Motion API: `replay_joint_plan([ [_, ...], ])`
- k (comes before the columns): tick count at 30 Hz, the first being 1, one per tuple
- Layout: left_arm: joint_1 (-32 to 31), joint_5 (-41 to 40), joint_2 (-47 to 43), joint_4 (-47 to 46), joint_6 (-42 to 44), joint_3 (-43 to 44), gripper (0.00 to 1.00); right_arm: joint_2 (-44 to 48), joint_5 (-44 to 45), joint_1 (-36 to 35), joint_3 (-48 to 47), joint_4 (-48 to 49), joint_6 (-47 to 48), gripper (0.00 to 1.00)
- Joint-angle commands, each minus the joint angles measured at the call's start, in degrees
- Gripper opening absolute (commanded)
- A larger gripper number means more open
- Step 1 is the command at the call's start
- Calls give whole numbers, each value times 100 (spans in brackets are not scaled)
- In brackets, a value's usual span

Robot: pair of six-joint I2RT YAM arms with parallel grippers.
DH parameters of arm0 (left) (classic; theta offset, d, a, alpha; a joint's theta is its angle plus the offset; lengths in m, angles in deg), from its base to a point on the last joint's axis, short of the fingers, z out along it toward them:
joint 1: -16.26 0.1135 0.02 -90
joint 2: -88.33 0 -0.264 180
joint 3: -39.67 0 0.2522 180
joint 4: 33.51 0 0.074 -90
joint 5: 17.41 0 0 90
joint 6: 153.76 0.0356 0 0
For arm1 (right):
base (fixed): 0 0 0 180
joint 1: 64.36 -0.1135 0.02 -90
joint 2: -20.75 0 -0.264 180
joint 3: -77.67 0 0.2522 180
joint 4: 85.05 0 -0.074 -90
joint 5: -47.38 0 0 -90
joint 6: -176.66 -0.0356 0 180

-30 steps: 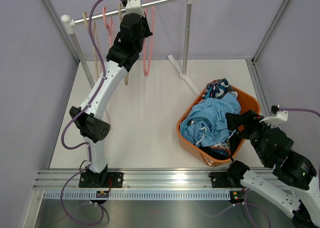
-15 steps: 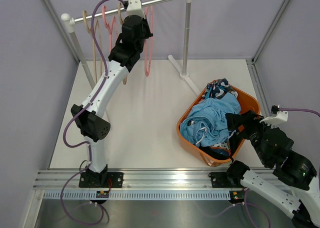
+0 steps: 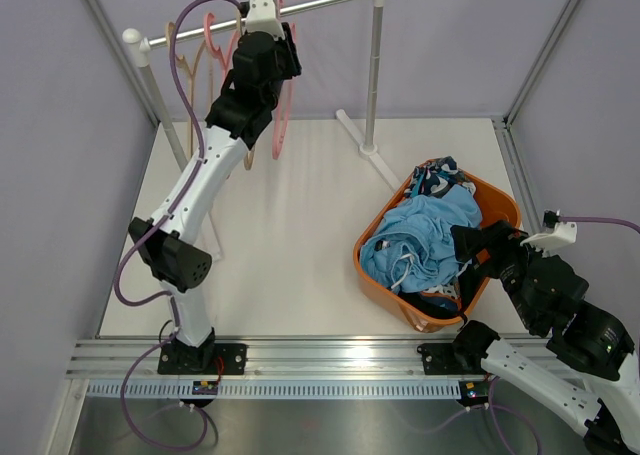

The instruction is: Remove the shorts from the hanger

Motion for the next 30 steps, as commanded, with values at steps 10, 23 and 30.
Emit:
replay_joint_plan([
  [10,-90,427,-1114,-85,39,-403,51,40,95,23,-62,121,218,94],
  [23,-1091,1437,-2317,2692,258,39,64,-215,-423,14,17,939,851,99],
  [30,-1778,1656,-4523,2131,329,-3169,70,-698,-458,23,34,1150,965,100],
])
